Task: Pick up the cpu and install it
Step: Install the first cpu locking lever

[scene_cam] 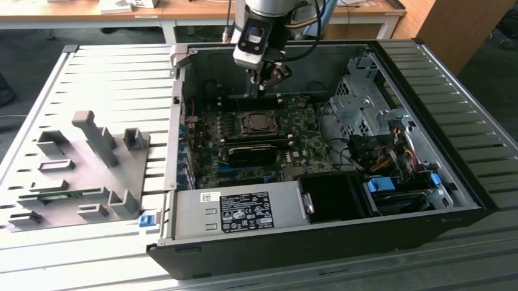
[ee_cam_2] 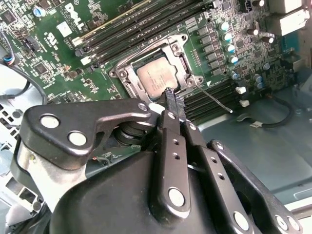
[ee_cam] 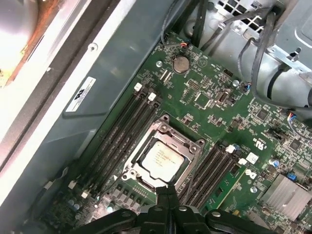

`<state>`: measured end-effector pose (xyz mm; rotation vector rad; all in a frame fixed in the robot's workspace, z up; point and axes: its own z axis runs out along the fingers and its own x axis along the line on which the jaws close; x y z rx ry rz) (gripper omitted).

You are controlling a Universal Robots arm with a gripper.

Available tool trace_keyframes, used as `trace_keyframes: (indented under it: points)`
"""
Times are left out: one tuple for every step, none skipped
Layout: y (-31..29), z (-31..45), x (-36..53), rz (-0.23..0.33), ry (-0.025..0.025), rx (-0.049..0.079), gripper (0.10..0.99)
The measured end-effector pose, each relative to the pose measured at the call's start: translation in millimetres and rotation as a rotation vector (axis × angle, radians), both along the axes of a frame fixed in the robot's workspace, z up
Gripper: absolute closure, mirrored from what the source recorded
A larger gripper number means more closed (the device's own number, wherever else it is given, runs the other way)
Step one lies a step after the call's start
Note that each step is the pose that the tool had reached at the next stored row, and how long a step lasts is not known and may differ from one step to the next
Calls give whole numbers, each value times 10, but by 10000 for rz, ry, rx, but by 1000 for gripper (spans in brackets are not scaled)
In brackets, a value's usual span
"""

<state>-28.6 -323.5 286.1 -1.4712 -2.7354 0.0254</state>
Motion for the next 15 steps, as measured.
trace_keyframes:
  points:
    - [0,0,0,52,1,-1,980]
    - [0,0,0,103,1,-1,980]
    - [0,0,0,155,1,0,980]
    - [0,0,0,208,0,0,980]
    - [0,0,0,257,1,-1,980]
    - [0,0,0,306,0,-1,980]
    - [0,0,0,352,0,0,980]
    - [0,0,0,403,0,-1,980]
    - [0,0,0,449,0,0,980]
    - [0,0,0,494,0,-1,980]
    - [0,0,0,538,1,-1,980]
    - [0,0,0,584,1,-1,980]
    - [0,0,0,634,0,-1,980]
    - [0,0,0,682,0,-1,980]
    - [0,0,0,731,1,-1,980]
